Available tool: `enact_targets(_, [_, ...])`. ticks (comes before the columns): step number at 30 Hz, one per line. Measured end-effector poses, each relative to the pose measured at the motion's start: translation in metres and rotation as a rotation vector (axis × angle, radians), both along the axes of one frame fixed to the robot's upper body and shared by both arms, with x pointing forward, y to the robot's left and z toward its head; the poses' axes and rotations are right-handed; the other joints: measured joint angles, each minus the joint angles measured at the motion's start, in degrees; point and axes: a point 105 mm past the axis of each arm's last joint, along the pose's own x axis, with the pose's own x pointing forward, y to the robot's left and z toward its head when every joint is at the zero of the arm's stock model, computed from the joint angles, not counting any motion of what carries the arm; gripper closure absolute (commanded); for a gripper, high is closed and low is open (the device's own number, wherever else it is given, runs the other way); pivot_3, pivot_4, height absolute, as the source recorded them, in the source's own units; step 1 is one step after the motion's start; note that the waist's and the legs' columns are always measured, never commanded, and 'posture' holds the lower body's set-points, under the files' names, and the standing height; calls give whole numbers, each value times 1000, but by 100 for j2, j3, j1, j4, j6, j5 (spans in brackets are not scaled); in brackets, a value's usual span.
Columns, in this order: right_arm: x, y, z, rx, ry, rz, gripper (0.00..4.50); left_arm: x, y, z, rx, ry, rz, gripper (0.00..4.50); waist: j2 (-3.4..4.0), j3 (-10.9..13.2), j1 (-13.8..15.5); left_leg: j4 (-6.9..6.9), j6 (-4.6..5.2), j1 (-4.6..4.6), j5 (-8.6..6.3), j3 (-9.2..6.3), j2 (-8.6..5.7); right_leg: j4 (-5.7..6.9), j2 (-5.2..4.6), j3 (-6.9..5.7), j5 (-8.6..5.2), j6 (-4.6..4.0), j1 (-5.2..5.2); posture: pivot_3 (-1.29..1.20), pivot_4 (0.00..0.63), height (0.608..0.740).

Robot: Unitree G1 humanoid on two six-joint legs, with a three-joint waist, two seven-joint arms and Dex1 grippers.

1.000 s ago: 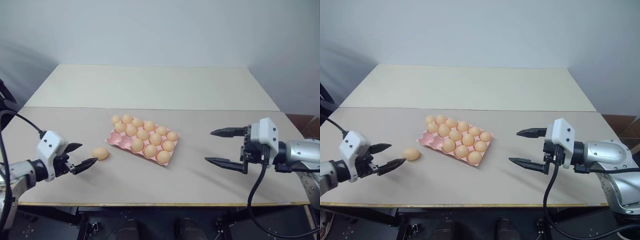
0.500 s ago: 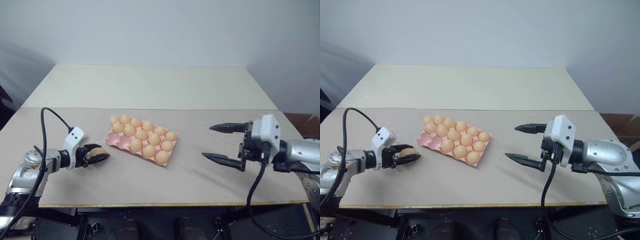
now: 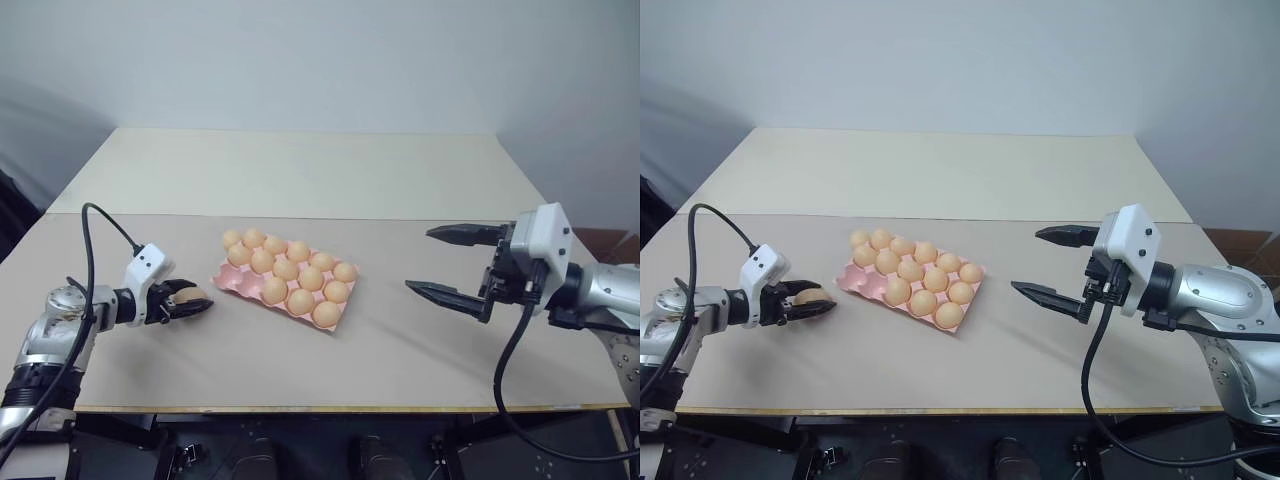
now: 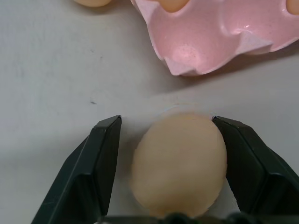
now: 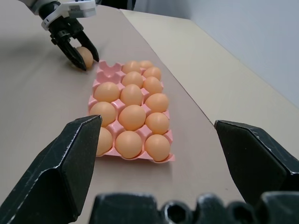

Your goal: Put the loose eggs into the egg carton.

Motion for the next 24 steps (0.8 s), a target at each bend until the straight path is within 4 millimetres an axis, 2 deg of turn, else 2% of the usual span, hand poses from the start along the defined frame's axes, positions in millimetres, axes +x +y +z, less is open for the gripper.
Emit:
enact_targets(7, [-1, 0, -1, 2, 2, -6, 0, -4, 1, -4, 8, 14, -22, 1189, 0, 0, 1, 0, 0, -1, 0, 1, -1, -2, 0, 1, 0, 0, 0, 0, 150, 740])
enact_targets(13, [-4, 3, 4, 14, -17, 0, 0, 0, 5, -4, 41, 15, 1, 2520, 0, -1, 1, 0, 0, 4, 0, 1, -1, 1, 0, 1, 0, 0, 2, 0, 150, 740])
enact_targets(18, [-5, 2, 3, 23, -12, -13, 0, -2, 6, -3, 51, 4, -12, 2562, -1, -1, -4, 0, 0, 4, 0, 1, 0, -1, 0, 2, 0, 0, 2, 0, 150, 740])
enact_targets(21, [-6, 2, 3, 26, -13, -15, 0, -8, 4, 11, 32, -13, -67, 2562, -2, 0, -8, 0, 0, -1, 0, 0, 2, -1, 2, 1, 0, 0, -2, 0, 150, 740])
enact_targets(24, [-5, 2, 3, 29, -16, -23, 0, -13, -4, 47, -9, -109, -149, 2562, -2, -1, -3, 0, 0, -2, 0, 1, 0, -1, -2, 1, 0, 0, -1, 0, 150, 740])
